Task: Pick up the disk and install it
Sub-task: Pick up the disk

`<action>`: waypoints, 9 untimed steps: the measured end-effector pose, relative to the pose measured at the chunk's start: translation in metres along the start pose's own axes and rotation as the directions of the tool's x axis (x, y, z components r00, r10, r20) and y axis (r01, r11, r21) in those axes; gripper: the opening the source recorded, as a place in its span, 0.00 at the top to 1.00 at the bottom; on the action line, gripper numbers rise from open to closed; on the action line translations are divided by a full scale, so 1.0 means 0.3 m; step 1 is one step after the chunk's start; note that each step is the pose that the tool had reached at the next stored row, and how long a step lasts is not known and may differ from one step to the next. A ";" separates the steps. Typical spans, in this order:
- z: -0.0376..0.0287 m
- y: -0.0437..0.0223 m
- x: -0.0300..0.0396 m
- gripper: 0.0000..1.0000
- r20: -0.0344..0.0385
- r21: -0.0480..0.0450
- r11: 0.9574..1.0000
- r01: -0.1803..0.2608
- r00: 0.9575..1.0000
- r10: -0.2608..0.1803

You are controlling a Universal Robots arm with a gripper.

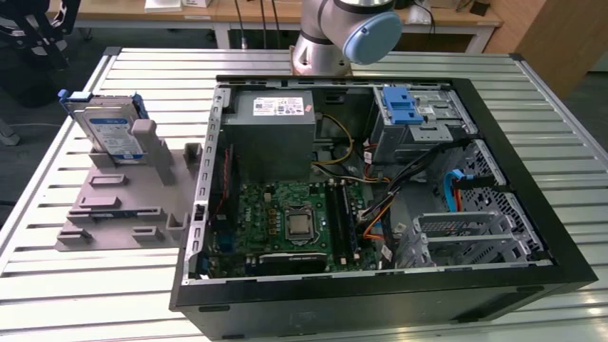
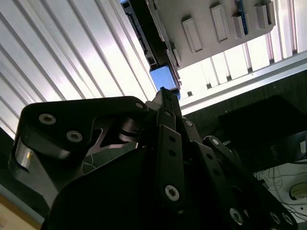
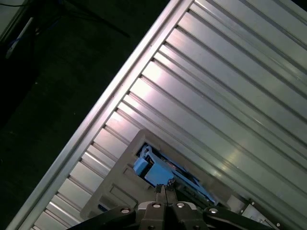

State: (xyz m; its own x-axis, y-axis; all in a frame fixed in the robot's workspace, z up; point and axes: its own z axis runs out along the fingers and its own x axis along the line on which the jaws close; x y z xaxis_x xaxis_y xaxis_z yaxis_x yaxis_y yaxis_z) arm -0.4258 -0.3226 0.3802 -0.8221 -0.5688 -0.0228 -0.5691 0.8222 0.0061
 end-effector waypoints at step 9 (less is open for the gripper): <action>0.000 0.000 0.000 0.89 0.000 0.000 1.000 0.002 1.000 -0.002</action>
State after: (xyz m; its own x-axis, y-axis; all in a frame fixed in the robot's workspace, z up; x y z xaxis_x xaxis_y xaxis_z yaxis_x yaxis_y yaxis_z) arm -0.4258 -0.3226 0.3803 -0.8210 -0.5705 -0.0227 -0.5707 0.8211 0.0061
